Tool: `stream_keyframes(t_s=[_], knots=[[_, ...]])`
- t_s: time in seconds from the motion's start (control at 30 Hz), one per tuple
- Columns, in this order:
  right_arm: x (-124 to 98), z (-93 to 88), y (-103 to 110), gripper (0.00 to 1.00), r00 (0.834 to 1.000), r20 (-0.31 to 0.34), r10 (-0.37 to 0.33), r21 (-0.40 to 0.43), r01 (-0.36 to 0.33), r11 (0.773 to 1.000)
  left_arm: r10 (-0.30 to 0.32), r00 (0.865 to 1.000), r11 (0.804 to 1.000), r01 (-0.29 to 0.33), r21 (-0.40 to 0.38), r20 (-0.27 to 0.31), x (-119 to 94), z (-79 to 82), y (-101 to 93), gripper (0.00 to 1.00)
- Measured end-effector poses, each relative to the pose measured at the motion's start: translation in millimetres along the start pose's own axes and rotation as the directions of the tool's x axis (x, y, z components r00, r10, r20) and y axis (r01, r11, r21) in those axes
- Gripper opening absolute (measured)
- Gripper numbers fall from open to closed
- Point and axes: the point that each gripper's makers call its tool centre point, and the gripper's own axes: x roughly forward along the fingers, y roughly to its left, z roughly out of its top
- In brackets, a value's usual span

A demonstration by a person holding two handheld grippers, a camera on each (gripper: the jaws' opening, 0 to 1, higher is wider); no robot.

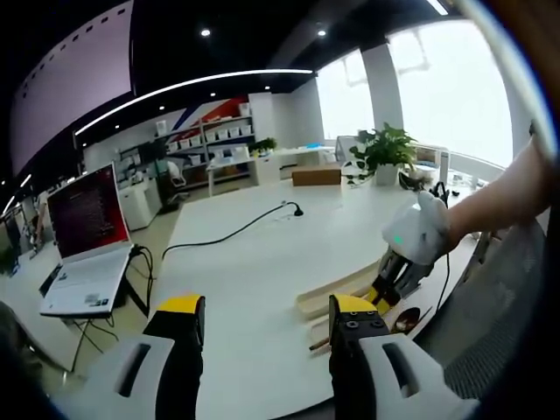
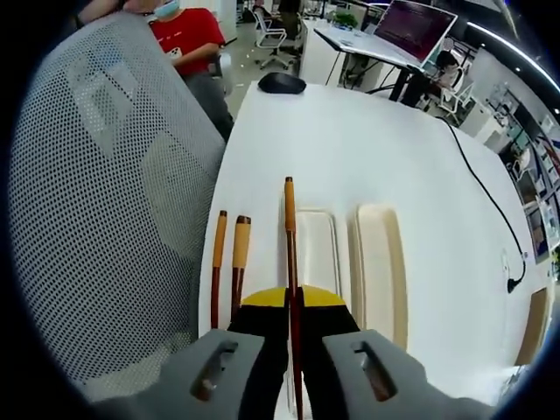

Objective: Arrange the utensils inside the cutlery case until each visible utensil rests in its matching compartment.

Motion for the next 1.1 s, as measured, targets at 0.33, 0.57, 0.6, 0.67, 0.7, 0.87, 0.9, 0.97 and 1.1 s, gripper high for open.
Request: stream_keyframes(t_s=[0.33,0.57,0.6,0.67,0.7,0.87,0.9,0.97,1.1], knots=[[-4.9,0.0,-9.8,0.0,1.0,0.012,-0.026,0.013,0.026,1.0,0.0,1.0,1.0,0.0,0.001,-0.001,0.3,-0.1,-0.2,0.58],[-6.3,0.9,-15.7,0.0,0.999,0.02,-0.038,0.02,0.038,0.999,0.001,1.0,1.0,-0.001,0.001,-0.003,0.1,-0.5,-0.3,0.58],[-6.7,0.6,-16.8,0.0,0.999,0.019,-0.042,0.017,0.042,0.999,0.001,1.0,1.0,-0.001,0.002,-0.003,0.1,-0.4,-0.3,0.58],[-8.0,0.3,-19.2,0.0,0.999,0.02,-0.047,0.018,0.047,0.999,0.001,1.0,1.0,-0.001,0.001,-0.003,0.1,-0.5,-0.3,0.58],[-8.2,0.1,-20.5,0.0,0.999,0.022,-0.05,0.019,0.049,0.999,0.001,1.0,1.0,-0.001,0.001,-0.003,0.1,-0.5,-0.3,0.58],[-10.9,-1.6,-28.1,0.0,0.998,0.023,-0.066,0.025,0.065,0.998,0.001,1.0,1.0,-0.001,0.001,-0.003,0.3,-0.6,-0.1,0.58],[-11.4,-1.5,-28.9,0.0,0.997,0.024,-0.068,0.026,0.068,0.997,0.001,1.0,1.0,-0.001,0.001,-0.003,0.4,-0.7,-0.1,0.58],[-12.0,-1.9,-31.6,0.0,0.997,0.024,-0.074,0.024,0.073,0.997,0.002,1.0,1.0,-0.002,0.001,-0.003,0.4,-0.7,0.0,0.58],[-13.9,-2.8,-36.1,0.0,0.996,0.024,-0.085,0.027,0.084,0.996,0.001,1.0,1.0,-0.001,0.001,-0.004,0.5,-0.7,-0.4,0.58]])
